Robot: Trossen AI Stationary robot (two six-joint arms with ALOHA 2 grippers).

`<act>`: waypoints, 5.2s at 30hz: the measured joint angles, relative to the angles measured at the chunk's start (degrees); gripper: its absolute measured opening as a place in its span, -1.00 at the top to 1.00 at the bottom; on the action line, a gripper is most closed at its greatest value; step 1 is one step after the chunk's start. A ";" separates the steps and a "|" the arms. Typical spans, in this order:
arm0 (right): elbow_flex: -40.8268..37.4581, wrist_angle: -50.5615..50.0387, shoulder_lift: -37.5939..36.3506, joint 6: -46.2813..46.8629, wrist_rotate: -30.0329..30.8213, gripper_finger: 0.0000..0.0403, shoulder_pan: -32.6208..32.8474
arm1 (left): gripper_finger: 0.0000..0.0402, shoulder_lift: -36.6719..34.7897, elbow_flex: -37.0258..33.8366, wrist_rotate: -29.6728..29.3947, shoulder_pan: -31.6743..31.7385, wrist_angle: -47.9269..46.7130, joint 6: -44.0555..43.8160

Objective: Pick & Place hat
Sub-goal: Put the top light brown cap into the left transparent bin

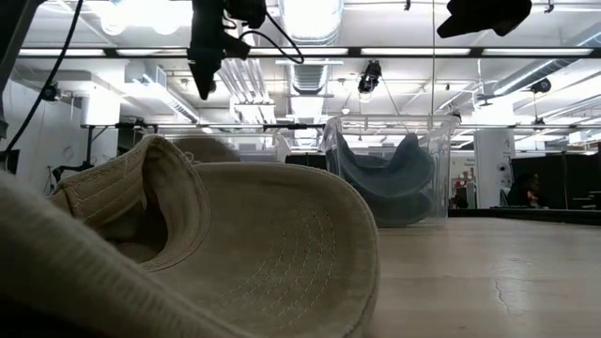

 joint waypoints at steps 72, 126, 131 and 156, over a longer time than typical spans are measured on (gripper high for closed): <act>-1.99 -1.42 0.00 -3.43 -1.53 -0.16 0.02 | 0.31 -19.41 -69.51 21.74 -37.40 68.94 -90.05; -3.23 -0.83 0.00 -2.95 -1.34 -0.16 0.02 | 0.98 -23.47 -29.34 9.22 -36.44 23.54 -45.04; -3.91 -0.42 0.02 -2.84 -1.33 -0.16 0.02 | 0.98 -23.47 -21.76 -1.01 -36.26 14.83 -35.37; -4.00 0.93 0.02 -1.46 -1.05 -0.16 0.00 | 0.98 -17.92 -10.40 -12.35 -17.32 13.20 10.57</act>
